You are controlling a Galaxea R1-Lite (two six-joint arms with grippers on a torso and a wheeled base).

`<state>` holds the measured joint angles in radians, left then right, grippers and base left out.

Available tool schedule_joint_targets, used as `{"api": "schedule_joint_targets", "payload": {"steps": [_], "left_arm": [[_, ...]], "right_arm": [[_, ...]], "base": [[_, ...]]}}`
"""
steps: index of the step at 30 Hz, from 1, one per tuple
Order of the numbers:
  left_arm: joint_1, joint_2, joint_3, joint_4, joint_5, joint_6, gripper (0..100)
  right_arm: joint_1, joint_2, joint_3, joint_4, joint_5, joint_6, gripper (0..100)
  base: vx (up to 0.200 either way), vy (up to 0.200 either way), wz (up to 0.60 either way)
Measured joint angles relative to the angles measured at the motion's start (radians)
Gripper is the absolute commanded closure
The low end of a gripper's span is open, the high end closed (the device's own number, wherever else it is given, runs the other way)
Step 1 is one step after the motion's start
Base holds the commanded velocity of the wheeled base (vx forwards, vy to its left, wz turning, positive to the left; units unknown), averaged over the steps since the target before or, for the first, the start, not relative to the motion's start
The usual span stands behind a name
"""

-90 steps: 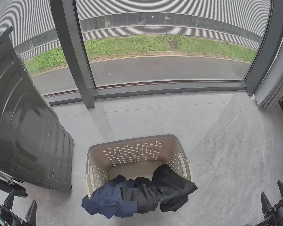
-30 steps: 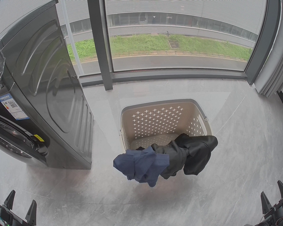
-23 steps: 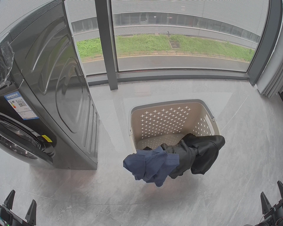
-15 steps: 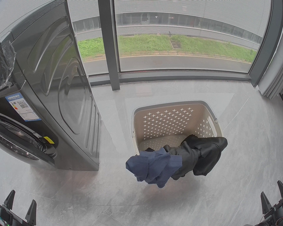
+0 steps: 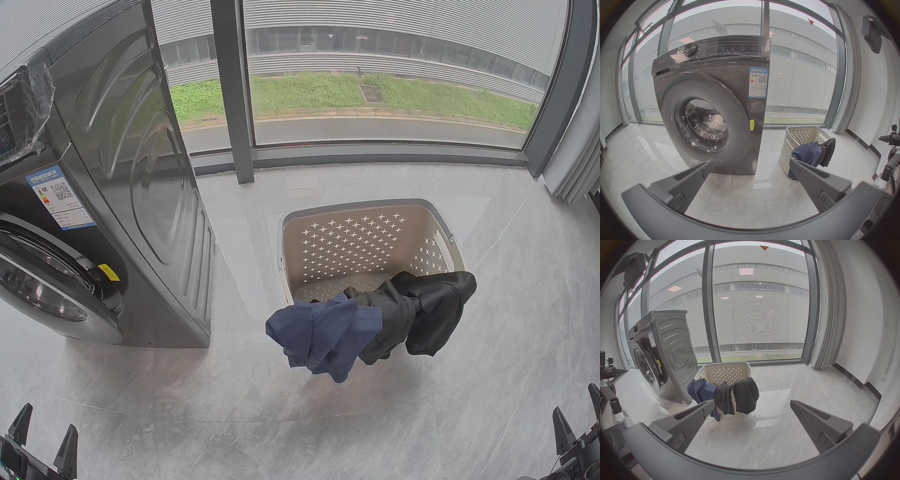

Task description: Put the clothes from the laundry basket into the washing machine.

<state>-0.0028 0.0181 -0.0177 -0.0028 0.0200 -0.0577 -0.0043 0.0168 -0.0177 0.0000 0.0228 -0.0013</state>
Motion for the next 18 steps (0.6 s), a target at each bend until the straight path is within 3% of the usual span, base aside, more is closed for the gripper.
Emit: {"api": "schedule_joint_targets", "payload": {"steps": [18], "left_arm": [[-0.001,0.0,0.0,0.0,0.0,0.0,0]], "right_arm": [[0.0,0.0,0.0,0.0,0.0,0.0,0]], "base": [[0.0,0.2,0.0]]}}
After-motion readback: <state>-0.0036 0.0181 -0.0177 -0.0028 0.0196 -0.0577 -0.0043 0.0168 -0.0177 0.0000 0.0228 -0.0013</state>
